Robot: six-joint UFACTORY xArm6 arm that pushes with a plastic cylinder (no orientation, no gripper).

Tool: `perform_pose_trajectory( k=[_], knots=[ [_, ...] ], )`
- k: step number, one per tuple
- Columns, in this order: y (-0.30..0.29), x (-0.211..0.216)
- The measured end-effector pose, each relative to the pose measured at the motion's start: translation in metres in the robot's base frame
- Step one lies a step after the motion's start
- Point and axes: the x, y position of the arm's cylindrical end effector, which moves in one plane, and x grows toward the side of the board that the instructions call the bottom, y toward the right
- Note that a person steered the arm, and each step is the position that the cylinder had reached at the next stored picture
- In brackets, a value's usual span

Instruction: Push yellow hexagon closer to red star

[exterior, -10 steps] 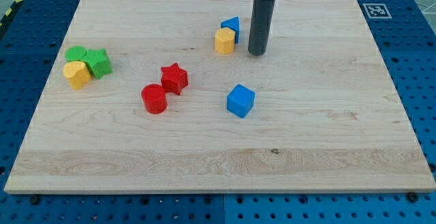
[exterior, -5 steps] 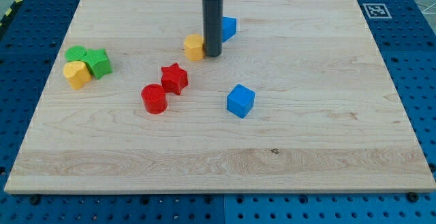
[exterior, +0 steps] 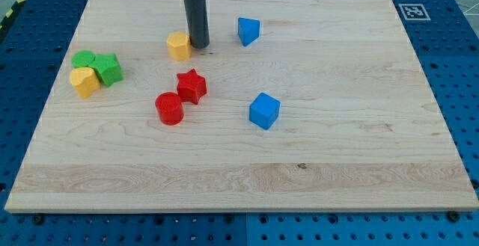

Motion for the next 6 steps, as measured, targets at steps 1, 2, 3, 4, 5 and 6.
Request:
perform_pose_trajectory(
  k=[1, 2, 3, 4, 5, 6],
  knots=[
    [0.0, 0.022],
    [0.0, 0.028],
    [0.0, 0.004],
    [-0.007, -0.036],
    [-0.029, -0.03],
    [-0.032, -0.007]
  ],
)
